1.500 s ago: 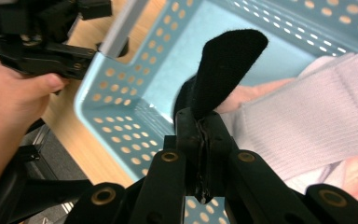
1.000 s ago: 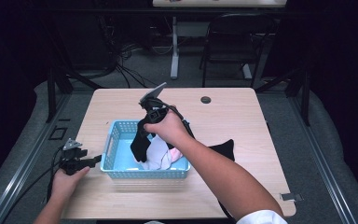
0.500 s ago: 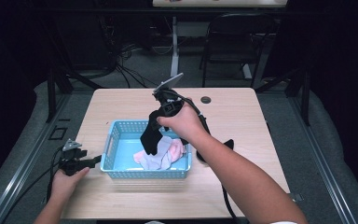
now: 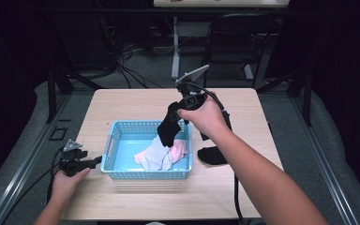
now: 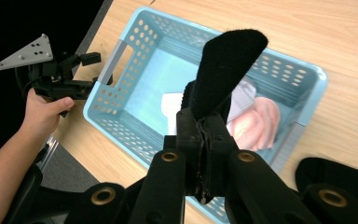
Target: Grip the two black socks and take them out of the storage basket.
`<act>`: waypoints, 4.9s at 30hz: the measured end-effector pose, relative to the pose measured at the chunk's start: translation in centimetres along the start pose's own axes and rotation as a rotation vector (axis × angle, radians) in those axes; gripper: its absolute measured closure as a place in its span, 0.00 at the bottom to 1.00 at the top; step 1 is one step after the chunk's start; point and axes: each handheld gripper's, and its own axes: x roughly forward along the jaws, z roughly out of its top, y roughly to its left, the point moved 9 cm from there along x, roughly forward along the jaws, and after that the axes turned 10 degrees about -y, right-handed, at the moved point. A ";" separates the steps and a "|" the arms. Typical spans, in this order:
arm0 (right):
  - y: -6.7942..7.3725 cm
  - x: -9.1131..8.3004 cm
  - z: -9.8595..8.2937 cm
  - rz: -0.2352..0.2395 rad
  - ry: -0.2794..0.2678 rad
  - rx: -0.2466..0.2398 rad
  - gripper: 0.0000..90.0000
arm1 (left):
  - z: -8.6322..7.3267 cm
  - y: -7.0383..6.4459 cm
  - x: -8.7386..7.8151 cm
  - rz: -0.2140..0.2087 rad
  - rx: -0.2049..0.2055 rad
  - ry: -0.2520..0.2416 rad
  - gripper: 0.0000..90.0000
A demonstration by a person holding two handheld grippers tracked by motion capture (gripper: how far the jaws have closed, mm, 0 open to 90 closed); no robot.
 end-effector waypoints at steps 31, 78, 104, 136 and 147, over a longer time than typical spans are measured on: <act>-10.0 -5.0 -2.8 -0.123 -0.087 0.167 0.97 | -0.1 0.0 0.2 0.005 0.008 0.006 0.30; -19.8 2.3 -11.6 -0.261 0.029 0.288 0.97 | -0.2 -0.1 0.3 0.008 0.016 0.013 0.30; -22.2 1.2 -11.3 -0.325 -0.010 0.307 0.71 | -0.2 -0.1 0.3 0.007 0.018 0.016 0.30; -14.3 -0.3 -11.7 -0.233 -0.065 0.105 0.71 | -0.2 -0.1 0.3 0.006 0.016 0.015 0.30; -14.5 1.2 -14.4 -0.241 -0.117 0.101 0.71 | -0.2 -0.1 0.3 0.007 0.016 0.015 0.30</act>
